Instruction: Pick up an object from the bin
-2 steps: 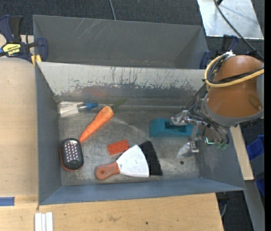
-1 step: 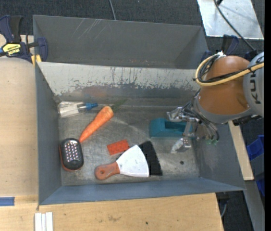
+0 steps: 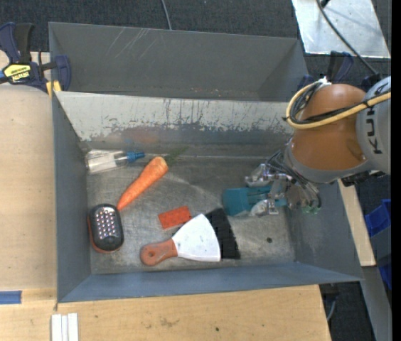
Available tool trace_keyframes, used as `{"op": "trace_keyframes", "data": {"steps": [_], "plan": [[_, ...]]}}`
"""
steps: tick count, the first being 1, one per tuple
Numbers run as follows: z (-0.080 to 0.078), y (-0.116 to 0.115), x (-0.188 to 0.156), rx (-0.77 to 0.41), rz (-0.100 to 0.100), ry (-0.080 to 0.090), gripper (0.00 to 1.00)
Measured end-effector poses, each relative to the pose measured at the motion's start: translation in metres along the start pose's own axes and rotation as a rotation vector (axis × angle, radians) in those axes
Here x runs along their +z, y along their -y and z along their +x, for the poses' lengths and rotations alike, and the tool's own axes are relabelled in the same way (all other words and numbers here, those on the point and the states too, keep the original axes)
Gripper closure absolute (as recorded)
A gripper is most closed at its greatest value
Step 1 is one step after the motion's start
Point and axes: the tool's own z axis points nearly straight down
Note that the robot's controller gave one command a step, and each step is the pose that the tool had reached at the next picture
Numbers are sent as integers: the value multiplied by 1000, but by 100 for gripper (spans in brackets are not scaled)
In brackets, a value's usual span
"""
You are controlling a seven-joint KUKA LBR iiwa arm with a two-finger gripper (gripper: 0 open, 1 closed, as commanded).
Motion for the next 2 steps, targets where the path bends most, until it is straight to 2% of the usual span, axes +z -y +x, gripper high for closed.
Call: {"op": "trace_keyframes", "data": {"steps": [1,2], "plan": [[0,0,0,0,0,0,100],[-4,-20,-193,-153,-3,-20,100]]}}
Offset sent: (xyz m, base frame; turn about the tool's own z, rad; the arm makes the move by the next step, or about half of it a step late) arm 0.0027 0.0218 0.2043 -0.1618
